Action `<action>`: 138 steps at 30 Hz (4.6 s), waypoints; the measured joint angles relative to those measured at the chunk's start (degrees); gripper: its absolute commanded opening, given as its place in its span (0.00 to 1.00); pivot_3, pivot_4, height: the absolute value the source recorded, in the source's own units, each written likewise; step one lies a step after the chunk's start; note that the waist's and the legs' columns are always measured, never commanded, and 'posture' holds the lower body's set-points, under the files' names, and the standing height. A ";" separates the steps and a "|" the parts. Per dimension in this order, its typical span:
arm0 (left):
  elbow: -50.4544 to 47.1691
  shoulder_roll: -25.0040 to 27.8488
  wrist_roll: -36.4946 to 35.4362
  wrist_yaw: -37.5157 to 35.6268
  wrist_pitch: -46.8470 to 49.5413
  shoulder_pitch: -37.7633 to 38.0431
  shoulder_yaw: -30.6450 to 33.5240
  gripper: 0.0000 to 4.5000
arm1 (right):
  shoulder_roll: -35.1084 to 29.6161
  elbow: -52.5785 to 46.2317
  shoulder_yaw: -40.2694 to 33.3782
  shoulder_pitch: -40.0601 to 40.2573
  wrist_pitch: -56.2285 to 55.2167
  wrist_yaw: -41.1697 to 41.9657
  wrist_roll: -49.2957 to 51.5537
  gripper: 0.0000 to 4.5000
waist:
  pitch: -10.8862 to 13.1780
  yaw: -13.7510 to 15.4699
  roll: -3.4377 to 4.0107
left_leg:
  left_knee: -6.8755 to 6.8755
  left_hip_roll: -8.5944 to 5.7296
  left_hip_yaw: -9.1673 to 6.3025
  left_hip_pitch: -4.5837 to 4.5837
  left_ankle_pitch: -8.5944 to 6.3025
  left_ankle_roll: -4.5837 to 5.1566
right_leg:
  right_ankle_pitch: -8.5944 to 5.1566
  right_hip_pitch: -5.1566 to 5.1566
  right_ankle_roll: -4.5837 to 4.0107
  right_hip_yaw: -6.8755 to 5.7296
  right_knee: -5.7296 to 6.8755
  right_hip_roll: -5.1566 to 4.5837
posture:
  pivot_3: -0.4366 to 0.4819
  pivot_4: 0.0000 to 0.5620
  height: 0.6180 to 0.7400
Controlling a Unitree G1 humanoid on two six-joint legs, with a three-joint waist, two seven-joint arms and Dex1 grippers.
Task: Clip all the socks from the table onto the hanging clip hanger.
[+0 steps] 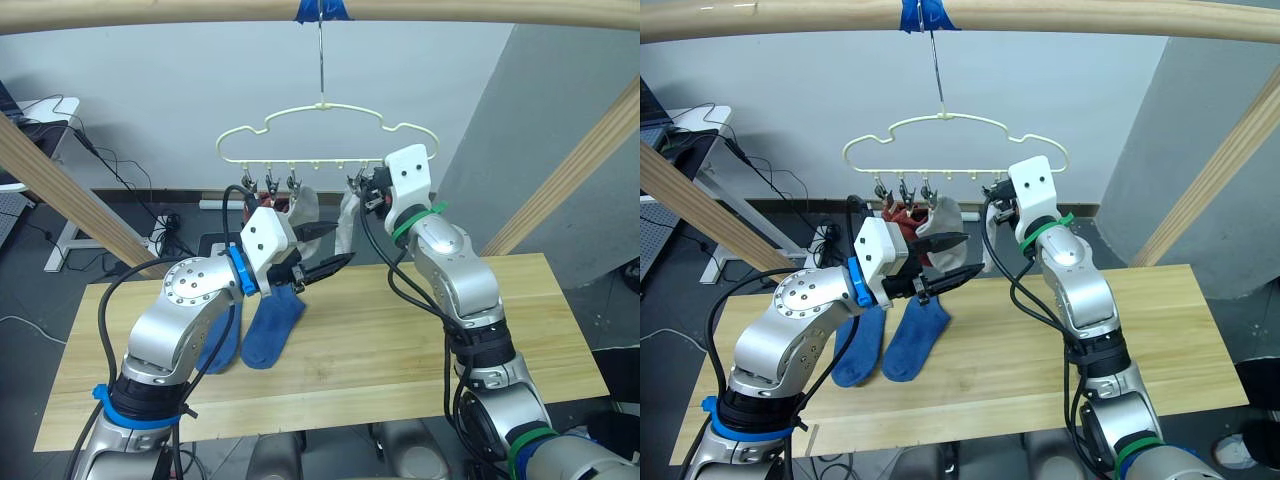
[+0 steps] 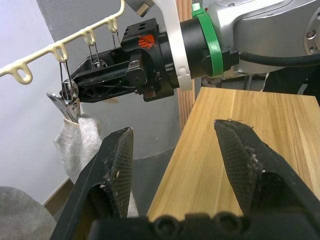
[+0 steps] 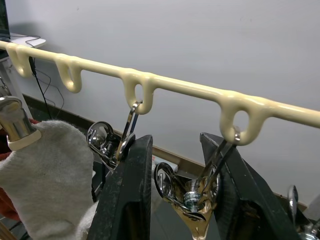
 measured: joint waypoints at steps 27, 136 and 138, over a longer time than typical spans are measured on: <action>15.61 -12.55 15.78 27.06 -2.33 17.71 2.48 1.00 | -0.22 1.57 -0.62 -1.63 -1.23 0.00 0.00 0.02 | -0.01 0.00 0.01 | 0.05 -0.02 0.00 0.08 0.01 0.02 | 0.01 0.01 -0.01 0.00 0.18 -0.03 | 0.32 0.45 1.00; 22.42 -27.49 7.82 21.15 -4.38 -0.31 -5.21 0.49 | -4.81 -18.98 -1.72 4.89 14.93 4.21 6.78 0.39 | -0.01 -0.09 0.02 | -0.03 -0.04 0.05 0.00 0.01 0.03 | 0.01 0.04 0.03 0.05 -0.14 0.00 | 0.26 0.46 1.00; 21.68 -27.30 8.24 20.64 -4.94 -0.29 -5.57 0.49 | -6.94 -20.92 -1.46 5.96 14.90 5.29 6.82 0.39 | -0.01 -0.05 0.02 | -0.03 -0.05 0.04 0.00 0.01 0.03 | 0.01 0.05 0.03 0.04 -0.14 0.00 | 0.26 0.46 1.00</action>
